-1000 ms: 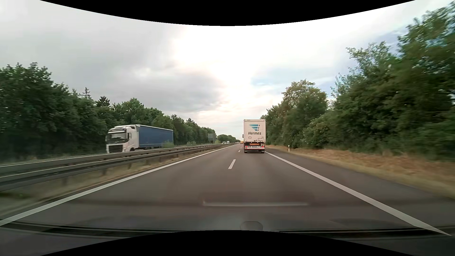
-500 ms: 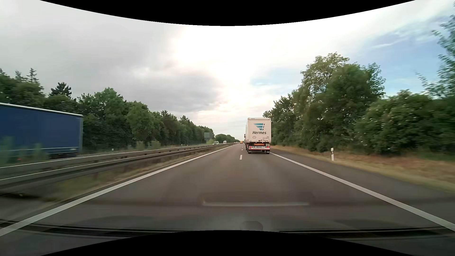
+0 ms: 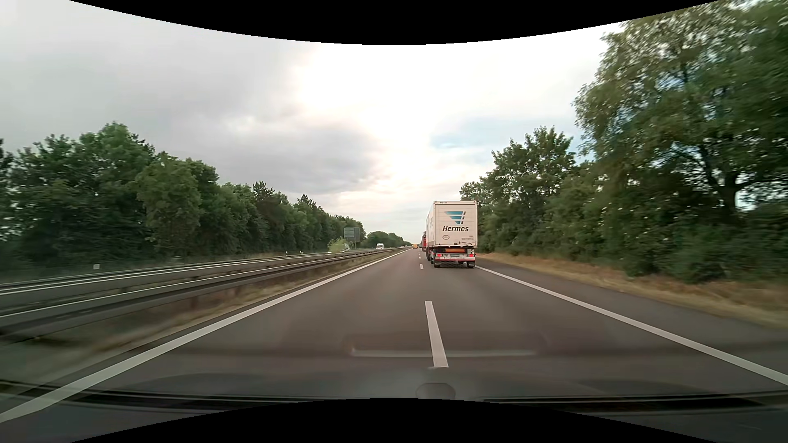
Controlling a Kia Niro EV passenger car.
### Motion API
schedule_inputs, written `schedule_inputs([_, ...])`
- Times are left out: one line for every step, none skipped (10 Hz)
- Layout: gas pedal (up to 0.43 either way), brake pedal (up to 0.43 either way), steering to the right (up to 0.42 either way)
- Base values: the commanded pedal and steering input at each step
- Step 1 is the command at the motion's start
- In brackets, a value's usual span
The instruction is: Follow the waypoints while adhering to traffic rules and regulations
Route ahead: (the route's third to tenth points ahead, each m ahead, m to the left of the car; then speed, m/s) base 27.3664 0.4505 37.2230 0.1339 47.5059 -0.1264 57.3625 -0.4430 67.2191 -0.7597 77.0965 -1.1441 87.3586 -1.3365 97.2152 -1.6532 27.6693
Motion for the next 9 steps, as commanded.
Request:
schedule_inputs([0.571,0.0,0.003])
schedule_inputs([0.571,0.0,0.003])
schedule_inputs([0.571,0.0,0.003])
schedule_inputs([0.559,0.0,0.002])
schedule_inputs([0.559,0.0,0.002])
schedule_inputs([0.559,0.0,0.001])
schedule_inputs([0.559,0.0,0.0])
schedule_inputs([0.559,0.0,0.0])
schedule_inputs([0.559,0.0,-0.001])
